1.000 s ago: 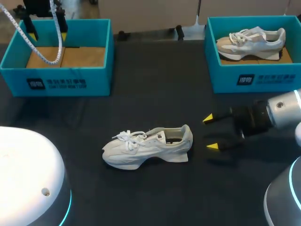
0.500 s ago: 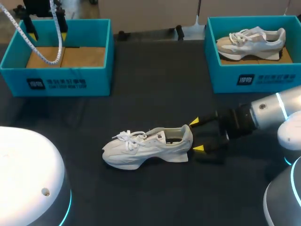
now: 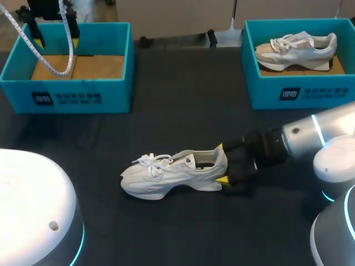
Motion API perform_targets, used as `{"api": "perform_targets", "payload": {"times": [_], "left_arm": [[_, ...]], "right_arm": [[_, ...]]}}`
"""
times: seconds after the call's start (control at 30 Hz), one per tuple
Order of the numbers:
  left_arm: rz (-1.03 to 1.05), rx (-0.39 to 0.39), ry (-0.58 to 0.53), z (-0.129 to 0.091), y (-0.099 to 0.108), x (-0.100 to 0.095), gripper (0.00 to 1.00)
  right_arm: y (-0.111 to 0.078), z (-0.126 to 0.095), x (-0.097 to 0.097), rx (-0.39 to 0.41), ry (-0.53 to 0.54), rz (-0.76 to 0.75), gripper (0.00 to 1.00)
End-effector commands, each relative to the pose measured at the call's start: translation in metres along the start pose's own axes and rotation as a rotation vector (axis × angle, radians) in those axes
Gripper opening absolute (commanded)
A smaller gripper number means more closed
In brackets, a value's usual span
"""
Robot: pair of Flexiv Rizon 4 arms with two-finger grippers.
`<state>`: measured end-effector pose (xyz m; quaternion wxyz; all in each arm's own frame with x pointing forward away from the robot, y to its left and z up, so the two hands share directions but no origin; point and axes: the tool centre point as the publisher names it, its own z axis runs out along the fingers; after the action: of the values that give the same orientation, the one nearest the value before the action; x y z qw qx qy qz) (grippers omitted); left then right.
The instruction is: Take the shoe out of the shoebox, open the shoe tongue, remove and reinsert the insole, then place the shoe into the shoebox
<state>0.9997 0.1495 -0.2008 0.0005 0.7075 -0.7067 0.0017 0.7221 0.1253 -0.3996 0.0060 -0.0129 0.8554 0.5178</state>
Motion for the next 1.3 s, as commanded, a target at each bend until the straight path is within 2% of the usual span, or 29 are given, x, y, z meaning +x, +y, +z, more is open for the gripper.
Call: {"api": "perform_targets", "payload": {"times": [0.03,0.4,0.73,0.77,0.83,0.87,0.9,0.93,1.0,1.03,1.3], "left_arm": [[0.000,-0.001,0.000,0.000,0.000,0.000,1.00],[0.000,-0.001,0.000,0.000,0.000,0.000,1.00],[0.000,-0.001,0.000,0.000,0.000,0.000,1.00],[0.000,-0.001,0.000,0.000,0.000,0.000,1.00],[0.000,-0.001,0.000,0.000,0.000,0.000,1.00],[0.000,-0.001,0.000,0.000,0.000,0.000,1.00],[0.000,-0.001,0.000,0.000,0.000,0.000,1.00],[0.000,-0.001,0.000,0.000,0.000,0.000,1.00],[0.000,-0.001,0.000,0.000,0.000,0.000,1.00],[0.000,-0.001,0.000,0.000,0.000,0.000,1.00],[0.000,-0.001,0.000,0.000,0.000,0.000,1.00]], "right_arm": [[0.002,0.015,-0.004,0.005,0.011,0.000,1.00],[0.003,0.039,-0.006,0.005,0.043,-0.005,1.00],[-0.002,0.042,-0.001,0.025,0.055,0.009,1.00],[-0.003,0.042,0.000,0.025,0.057,0.012,0.96],[-0.004,0.043,0.001,0.026,0.058,0.014,0.55],[-0.005,0.044,0.001,0.026,0.060,0.016,0.48],[-0.007,0.045,0.001,0.027,0.063,0.019,0.35],[-0.009,0.045,0.001,0.026,0.062,0.021,0.33],[-0.010,0.045,0.002,0.025,0.063,0.025,0.21],[-0.010,0.046,0.002,0.026,0.064,0.028,0.02],[-0.003,0.034,0.005,0.046,0.025,0.017,0.00]]}}
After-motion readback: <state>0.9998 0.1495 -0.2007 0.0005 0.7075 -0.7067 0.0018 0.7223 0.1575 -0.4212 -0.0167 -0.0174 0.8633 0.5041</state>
